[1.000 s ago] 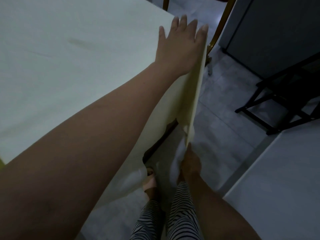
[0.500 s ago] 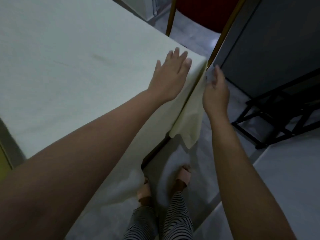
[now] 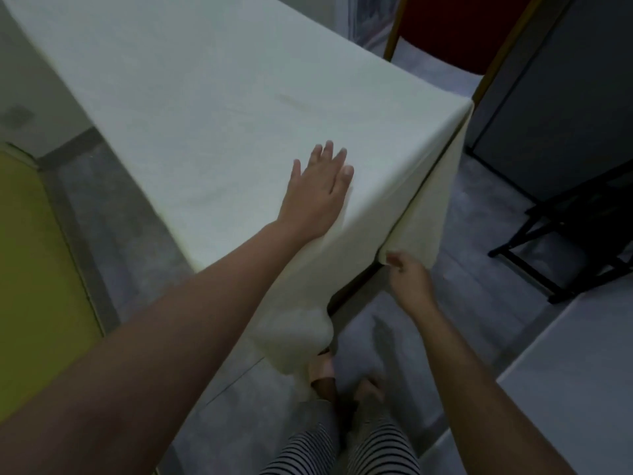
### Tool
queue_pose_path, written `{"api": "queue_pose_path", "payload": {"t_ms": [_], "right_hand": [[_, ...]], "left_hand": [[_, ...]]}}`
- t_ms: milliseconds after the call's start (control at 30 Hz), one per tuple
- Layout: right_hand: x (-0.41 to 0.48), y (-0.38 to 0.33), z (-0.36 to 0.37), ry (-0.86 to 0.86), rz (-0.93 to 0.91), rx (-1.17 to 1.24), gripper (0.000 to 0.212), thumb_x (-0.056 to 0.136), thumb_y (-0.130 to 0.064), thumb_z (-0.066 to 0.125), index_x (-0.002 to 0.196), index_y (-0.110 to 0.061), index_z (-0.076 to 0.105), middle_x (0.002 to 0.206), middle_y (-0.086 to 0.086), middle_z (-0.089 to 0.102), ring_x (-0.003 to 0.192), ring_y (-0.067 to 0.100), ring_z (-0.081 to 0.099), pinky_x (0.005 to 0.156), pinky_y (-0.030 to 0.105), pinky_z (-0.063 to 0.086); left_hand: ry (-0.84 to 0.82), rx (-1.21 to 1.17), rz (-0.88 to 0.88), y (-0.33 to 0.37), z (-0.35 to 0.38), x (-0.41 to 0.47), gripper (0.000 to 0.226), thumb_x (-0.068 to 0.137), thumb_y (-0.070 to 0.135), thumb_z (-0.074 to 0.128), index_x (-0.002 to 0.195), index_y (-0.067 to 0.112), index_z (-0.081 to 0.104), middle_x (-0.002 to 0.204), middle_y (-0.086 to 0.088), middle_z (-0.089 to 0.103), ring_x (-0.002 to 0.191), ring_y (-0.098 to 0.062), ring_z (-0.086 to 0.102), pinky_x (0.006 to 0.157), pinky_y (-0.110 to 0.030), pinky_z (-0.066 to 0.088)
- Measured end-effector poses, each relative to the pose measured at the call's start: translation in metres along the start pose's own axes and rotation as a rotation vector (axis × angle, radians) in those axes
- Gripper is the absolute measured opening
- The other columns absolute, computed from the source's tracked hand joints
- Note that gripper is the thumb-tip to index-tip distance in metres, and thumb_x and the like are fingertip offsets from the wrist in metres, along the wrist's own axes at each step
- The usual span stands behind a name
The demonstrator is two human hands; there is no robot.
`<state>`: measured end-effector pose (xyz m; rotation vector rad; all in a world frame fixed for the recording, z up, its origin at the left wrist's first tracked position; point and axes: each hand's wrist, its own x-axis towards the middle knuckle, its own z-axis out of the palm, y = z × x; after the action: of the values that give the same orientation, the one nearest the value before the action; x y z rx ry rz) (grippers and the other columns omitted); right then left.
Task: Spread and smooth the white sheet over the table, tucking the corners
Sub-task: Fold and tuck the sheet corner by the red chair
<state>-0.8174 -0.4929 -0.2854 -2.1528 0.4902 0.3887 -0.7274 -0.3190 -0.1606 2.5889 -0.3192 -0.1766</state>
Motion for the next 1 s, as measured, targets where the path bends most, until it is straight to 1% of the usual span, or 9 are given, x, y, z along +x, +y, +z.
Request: {"api": "queue_pose_path", "payload": {"t_ms": [67,133,267,367,467,600,700,833,1000], "right_hand": [[-0.041,-0.01,0.028,-0.11,-0.053,0.089,0.028,0.09,-0.004,0.052,0.114,-0.012,0.065,0.116,0.009,0.067,0.109,0.024,0.06,0.089,0.024,0.044],[-0.081,-0.026,0.054,-0.213,-0.123,0.168,0.018,0.088,-0.01,0.057,0.098,-0.022,0.065,0.1,-0.001,0.069,0.096,0.014,0.063,0.08,0.024,0.046],[-0.149,-0.057,0.098,-0.223,-0.243,0.194,0.012,0.077,-0.029,0.063,0.078,-0.034,0.053,0.081,-0.017,0.06,0.079,-0.001,0.057,0.069,0.025,0.049],[-0.175,-0.078,0.12,-0.148,-0.29,0.164,0.03,0.069,-0.056,0.065,0.089,-0.043,0.047,0.091,-0.025,0.051,0.088,-0.004,0.05,0.073,0.017,0.043],[-0.182,-0.096,0.139,0.101,-0.335,0.054,0.062,0.062,-0.074,0.058,0.101,-0.026,0.05,0.094,-0.019,0.043,0.088,0.002,0.044,0.078,0.024,0.039],[-0.176,-0.115,0.155,0.309,-0.306,0.106,0.041,0.075,-0.057,0.064,0.089,-0.022,0.049,0.087,-0.012,0.043,0.084,0.011,0.046,0.076,0.033,0.042],[-0.174,-0.113,0.151,0.276,-0.336,0.176,0.025,0.081,-0.031,0.071,0.088,-0.015,0.054,0.088,-0.007,0.048,0.084,0.014,0.048,0.076,0.038,0.047],[-0.175,-0.1,0.137,0.236,-0.427,0.1,0.007,0.085,-0.009,0.064,0.092,-0.01,0.063,0.092,0.001,0.057,0.087,0.018,0.054,0.075,0.037,0.049],[-0.175,-0.1,0.146,0.373,-0.177,0.097,0.013,0.086,-0.019,0.059,0.086,-0.028,0.049,0.064,-0.01,0.048,0.058,0.008,0.048,0.052,0.031,0.04]], "left_hand": [[0.0,0.025,-0.01,-0.016,-0.008,-0.023,0.053,0.103,0.043,0.016,0.151,0.021,0.019,0.161,0.002,0.007,0.147,-0.01,-0.002,0.118,-0.036,-0.008],[0.02,0.035,-0.046,-0.036,-0.018,-0.042,0.053,0.103,0.044,0.017,0.151,0.021,0.021,0.161,0.002,0.009,0.147,-0.009,-0.001,0.118,-0.036,-0.007],[0.044,0.051,-0.08,-0.066,-0.039,-0.072,0.053,0.103,0.044,0.018,0.15,0.021,0.026,0.16,0.001,0.014,0.147,-0.01,0.003,0.118,-0.037,-0.005],[0.013,0.064,-0.077,-0.085,-0.043,-0.083,0.053,0.103,0.044,0.017,0.149,0.02,0.027,0.16,0.0,0.015,0.147,-0.011,0.004,0.118,-0.037,-0.004],[-0.006,0.019,-0.083,-0.098,-0.033,-0.092,0.053,0.103,0.042,0.017,0.15,0.019,0.025,0.16,-0.001,0.013,0.147,-0.012,0.003,0.117,-0.036,-0.005],[0.044,0.056,-0.011,-0.11,-0.02,-0.097,0.057,0.101,0.044,0.014,0.15,0.017,0.025,0.16,-0.004,0.014,0.148,-0.014,0.003,0.116,-0.035,-0.007],[0.038,0.015,0.009,-0.114,-0.022,-0.096,0.061,0.098,0.049,0.011,0.149,0.018,0.026,0.16,-0.003,0.015,0.148,-0.013,0.003,0.115,-0.033,-0.009],[0.053,0.049,0.023,-0.113,-0.02,-0.096,0.058,0.101,0.046,0.013,0.149,0.017,0.026,0.16,-0.004,0.015,0.148,-0.014,0.003,0.116,-0.035,-0.008],[0.075,0.112,0.036,-0.115,-0.016,-0.097,0.058,0.101,0.046,0.012,0.15,0.017,0.025,0.16,-0.005,0.014,0.148,-0.016,0.004,0.117,-0.039,-0.005]]}}
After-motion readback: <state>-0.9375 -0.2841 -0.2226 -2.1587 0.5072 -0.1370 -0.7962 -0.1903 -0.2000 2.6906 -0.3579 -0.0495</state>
